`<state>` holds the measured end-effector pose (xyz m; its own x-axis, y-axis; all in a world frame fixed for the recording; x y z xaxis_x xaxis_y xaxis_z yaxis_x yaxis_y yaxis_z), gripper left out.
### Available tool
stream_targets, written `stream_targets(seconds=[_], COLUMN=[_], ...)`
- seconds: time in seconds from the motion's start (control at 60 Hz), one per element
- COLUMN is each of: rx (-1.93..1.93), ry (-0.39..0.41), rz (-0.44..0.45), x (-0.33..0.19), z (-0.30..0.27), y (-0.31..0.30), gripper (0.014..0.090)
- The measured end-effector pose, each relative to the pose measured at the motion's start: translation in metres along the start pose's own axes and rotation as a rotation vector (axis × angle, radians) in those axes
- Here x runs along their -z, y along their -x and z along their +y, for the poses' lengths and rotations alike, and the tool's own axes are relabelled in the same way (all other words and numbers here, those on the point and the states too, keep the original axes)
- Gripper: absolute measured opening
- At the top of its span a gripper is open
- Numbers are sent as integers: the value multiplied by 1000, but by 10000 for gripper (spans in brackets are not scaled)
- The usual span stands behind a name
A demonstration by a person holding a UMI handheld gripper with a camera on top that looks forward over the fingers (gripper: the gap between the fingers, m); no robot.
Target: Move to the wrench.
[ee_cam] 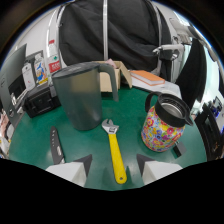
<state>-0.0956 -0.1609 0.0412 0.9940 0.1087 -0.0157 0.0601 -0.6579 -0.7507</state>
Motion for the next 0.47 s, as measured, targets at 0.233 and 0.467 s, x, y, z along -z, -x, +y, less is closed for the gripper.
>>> stream_targets(seconds=[0.233,0.467], rx=[-6,1], ry=[5,18], rz=[-9,-17], x=[-15,-15], z=[1,5], y=[4,7], gripper=[850,850])
